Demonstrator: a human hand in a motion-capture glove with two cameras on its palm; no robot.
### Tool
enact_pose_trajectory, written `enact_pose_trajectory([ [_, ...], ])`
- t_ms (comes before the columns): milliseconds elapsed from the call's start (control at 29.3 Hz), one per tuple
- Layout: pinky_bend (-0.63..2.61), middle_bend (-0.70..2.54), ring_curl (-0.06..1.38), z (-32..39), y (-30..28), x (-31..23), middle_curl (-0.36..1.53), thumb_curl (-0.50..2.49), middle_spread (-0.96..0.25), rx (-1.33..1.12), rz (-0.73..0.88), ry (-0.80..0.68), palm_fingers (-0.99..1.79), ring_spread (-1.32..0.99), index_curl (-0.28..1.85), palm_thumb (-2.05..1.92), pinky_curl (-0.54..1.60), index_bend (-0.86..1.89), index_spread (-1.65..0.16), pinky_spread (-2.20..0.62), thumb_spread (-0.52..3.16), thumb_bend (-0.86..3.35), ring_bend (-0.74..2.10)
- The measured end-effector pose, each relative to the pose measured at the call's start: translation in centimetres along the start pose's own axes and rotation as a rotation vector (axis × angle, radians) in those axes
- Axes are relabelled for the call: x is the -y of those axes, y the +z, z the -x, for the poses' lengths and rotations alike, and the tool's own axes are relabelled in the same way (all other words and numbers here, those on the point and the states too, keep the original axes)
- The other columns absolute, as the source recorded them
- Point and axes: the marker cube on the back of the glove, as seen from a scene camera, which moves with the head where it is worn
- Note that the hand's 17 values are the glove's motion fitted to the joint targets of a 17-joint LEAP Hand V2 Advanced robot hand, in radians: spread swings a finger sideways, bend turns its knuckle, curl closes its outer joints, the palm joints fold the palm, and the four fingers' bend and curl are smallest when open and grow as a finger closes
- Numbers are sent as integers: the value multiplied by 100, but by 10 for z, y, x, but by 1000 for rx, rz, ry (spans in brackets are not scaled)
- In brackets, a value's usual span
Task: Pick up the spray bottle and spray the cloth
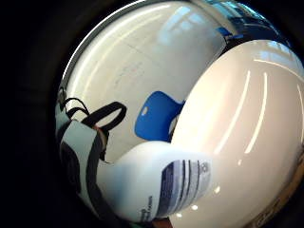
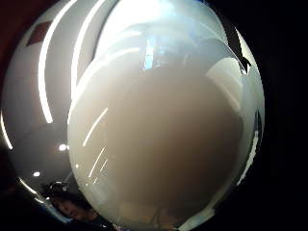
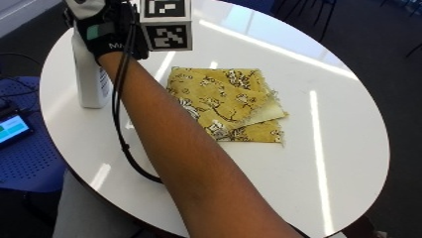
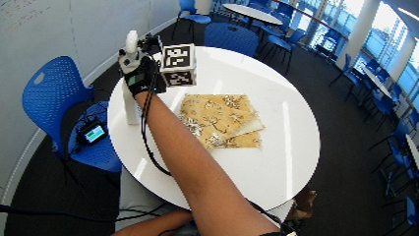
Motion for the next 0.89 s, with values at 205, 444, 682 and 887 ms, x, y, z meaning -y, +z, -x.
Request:
enact_pose_trajectory([
  [205, 48, 68, 48, -2, -2, 0, 55, 86, -21, 15, -5, 6, 139, -22, 61, 92, 43, 32, -27, -28, 44, -3, 76],
  [444, 48, 68, 48, -7, 0, -3, 55, 86, -21, 12, 0, 13, 139, -22, 61, 93, 43, 31, -27, -28, 44, -3, 76],
  [682, 48, 68, 48, -8, 0, -4, 55, 86, -21, 2, 1, 15, 139, -22, 61, 93, 43, 31, -28, -28, 44, -3, 76],
  [887, 48, 68, 48, -14, 9, -11, 55, 86, -21, -9, 42, 50, 139, -22, 61, 93, 43, 30, -28, -28, 44, -3, 76],
])
